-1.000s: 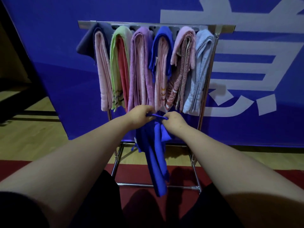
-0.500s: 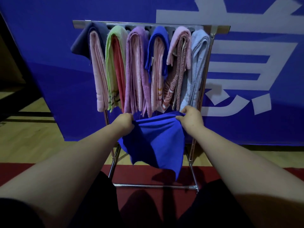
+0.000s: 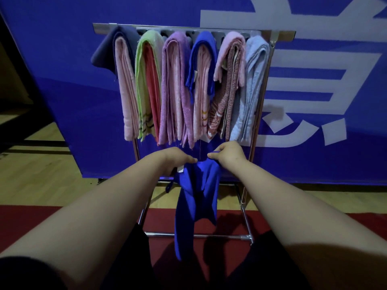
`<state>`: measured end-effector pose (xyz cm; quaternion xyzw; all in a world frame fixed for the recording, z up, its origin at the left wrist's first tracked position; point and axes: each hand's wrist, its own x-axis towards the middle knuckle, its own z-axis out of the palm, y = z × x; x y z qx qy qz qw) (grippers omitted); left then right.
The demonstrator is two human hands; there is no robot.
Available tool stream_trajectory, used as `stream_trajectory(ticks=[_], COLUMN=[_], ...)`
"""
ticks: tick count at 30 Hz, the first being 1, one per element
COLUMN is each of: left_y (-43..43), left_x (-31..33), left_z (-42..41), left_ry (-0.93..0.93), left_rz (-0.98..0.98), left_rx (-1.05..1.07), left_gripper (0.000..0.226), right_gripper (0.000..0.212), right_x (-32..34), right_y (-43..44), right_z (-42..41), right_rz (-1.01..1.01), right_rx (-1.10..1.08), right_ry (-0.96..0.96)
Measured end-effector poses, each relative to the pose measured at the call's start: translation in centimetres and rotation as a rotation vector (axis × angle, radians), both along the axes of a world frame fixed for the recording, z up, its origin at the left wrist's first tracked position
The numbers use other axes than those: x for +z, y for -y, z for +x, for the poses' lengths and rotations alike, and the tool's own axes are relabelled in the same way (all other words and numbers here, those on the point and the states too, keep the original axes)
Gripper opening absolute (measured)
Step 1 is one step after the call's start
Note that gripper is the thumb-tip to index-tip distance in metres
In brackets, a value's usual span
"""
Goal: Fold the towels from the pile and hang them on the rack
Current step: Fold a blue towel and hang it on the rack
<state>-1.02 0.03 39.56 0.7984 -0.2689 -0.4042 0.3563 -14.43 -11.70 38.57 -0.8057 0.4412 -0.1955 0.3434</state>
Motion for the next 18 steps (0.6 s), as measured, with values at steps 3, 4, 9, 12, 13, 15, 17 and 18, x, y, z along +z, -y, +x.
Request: stream_trajectory(ticks=[3,4,9,12,13,15,17,18], left_y=[0.2,0.4,1.0,1.6,1.6,1.6,1.3,1.3], left_x=[0.5,0.4,-0.4,-1.5,-1.8,-2.0,-1.9,-1.8], left_z=[-1.1,-1.3,-1.1,-0.1,0.0,0.2,0.5,0.7], left_ry=[-0.089,-0.116,-0.202,-0.198,-0.19,-0.191,-0.197,-0.196], left_rz=[-0.036,-0.051,-0.132,-0.133,-0.135,-0.143,-0.185,-0.204], left_rx=[0.068,0.09,0.195,0.25,0.275,0.329,0.391,0.423], left_gripper=[0.019,0.022,0.023,0.022,0.022,0.022,0.025,0.027], right_gripper=[0.013,0.009,0.012,0.014,0.018,0.024,0.027,0.028], right_x=[0.2,0.3,1.1,1.3,1.3,1.4,1.5,1.6], right_y=[-1.0,-1.4,-3.4,-4.2,-4.3,-4.5,-4.7,-4.9], right_z=[0.6,0.8,1.1,1.4,1.5,1.6,1.3,1.2], right_rz=[0.066,0.087,0.055,-0.019,-0.044,-0.109,-0.228,-0.27], right_rx=[0.0,0.033,0.208,0.223,0.234,0.257,0.285,0.303], right_ry=[0.102,0.127,0.226,0.274,0.285,0.291,0.263,0.25])
